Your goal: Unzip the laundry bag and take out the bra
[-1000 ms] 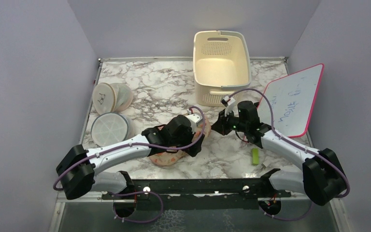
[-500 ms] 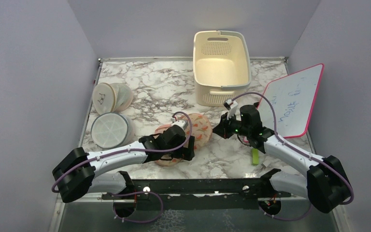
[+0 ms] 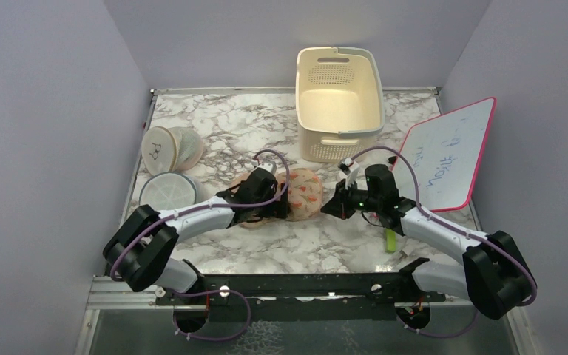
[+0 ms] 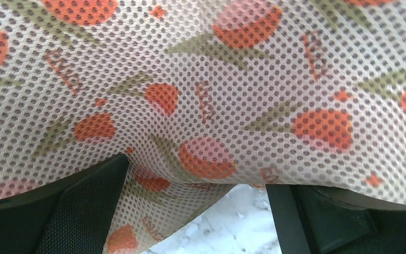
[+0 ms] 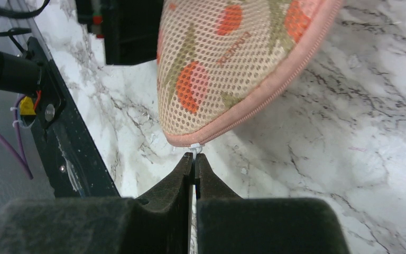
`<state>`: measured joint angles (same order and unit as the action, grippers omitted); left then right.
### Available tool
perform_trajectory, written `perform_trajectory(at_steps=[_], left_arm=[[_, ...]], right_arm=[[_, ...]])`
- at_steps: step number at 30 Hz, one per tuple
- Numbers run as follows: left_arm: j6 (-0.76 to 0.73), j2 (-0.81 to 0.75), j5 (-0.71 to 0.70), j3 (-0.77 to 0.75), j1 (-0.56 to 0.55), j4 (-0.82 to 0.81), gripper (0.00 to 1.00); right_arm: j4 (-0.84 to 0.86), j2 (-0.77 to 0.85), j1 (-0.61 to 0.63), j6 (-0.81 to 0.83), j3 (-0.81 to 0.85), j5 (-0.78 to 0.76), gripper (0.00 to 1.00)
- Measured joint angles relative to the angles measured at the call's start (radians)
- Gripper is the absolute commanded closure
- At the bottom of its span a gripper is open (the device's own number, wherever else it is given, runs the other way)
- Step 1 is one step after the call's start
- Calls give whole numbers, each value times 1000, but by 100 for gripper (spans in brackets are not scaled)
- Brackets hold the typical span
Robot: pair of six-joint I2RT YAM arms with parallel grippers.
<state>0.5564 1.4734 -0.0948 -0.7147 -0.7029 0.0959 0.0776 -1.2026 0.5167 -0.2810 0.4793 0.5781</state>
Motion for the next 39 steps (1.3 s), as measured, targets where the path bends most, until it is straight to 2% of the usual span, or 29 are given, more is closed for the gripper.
perform_trajectory(at_steps=[5,8,11,15,20,23,26,31,39], left_arm=[[-120,45,-3,-74,16,37,3],[-163,-22,2,-64,19,71,3],[-167,-156,44,-37,19,92,4],[-165,-254,76,-40,-62,97,17],[-194,-196,74,-96,-241,100,30],[-233,-140,47,-115,-268,90,35],[-282,-82,19,-129,-285,82,47],[-334,-18,-37,-155,-314,72,55],[-349,1,-100,-187,-321,72,89]], right_arm=[[-3,-20,39,2,5,0,99],[-8,-25,46,5,11,0,99],[-21,-39,51,14,27,0,99],[-39,-60,53,26,58,0,99],[-79,-66,53,49,98,-6,99],[-98,-67,54,58,113,-11,99],[-109,-66,54,61,119,-11,99],[-120,-67,54,61,118,-11,99],[-139,-66,54,69,120,-19,99]])
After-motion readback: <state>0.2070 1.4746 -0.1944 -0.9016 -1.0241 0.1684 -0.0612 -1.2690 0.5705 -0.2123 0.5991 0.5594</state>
